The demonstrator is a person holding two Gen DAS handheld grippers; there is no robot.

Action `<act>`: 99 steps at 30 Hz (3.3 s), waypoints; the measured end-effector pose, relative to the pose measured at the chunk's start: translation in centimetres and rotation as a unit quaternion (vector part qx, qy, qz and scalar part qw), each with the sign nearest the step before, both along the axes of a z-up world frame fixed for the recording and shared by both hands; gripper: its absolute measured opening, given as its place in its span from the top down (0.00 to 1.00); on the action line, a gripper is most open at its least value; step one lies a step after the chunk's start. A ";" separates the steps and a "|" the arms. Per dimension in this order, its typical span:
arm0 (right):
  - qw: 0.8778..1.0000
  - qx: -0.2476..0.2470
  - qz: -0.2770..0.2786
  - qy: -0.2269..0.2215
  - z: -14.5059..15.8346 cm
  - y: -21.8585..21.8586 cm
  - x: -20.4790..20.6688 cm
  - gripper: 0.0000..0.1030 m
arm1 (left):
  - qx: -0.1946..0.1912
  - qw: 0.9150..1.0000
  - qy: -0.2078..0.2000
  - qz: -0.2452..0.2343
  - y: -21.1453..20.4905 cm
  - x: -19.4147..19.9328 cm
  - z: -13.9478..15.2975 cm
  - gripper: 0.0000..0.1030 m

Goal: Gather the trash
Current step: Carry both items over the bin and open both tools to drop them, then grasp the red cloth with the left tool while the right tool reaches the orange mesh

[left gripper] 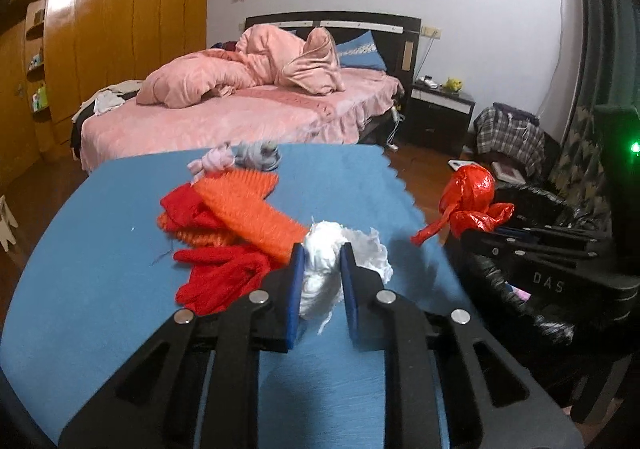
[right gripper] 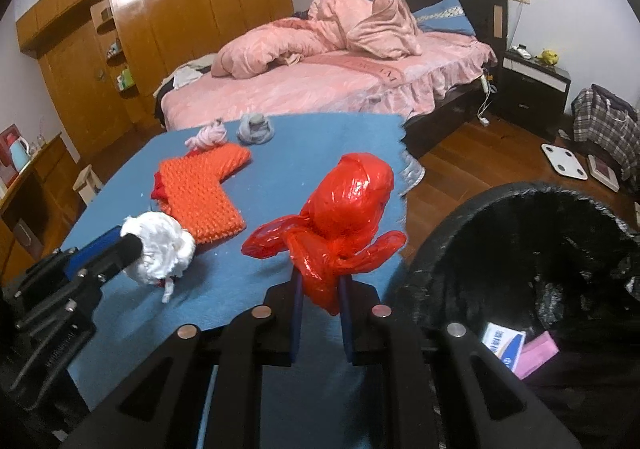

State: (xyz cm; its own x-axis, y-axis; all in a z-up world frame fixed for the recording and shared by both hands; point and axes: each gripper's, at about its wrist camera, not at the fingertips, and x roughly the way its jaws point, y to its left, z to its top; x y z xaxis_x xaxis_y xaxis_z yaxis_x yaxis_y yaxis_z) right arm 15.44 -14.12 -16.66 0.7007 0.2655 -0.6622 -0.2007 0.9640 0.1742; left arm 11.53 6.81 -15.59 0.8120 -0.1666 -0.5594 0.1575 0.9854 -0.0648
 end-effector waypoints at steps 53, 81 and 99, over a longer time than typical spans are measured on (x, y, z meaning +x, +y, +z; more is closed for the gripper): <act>0.996 0.006 -0.058 -0.068 3.2 -4.6 -2.0 0.06 | 0.037 0.997 0.005 0.064 2.3 0.4 1.1 0.14; 0.999 -0.010 0.002 -0.037 -0.9 3.3 3.2 0.06 | 0.026 0.986 0.136 0.088 4.9 7.0 -6.4 0.77; 0.999 0.005 0.032 -0.024 -1.8 7.2 4.8 0.07 | 0.009 0.983 0.073 0.166 10.4 3.0 -2.7 0.93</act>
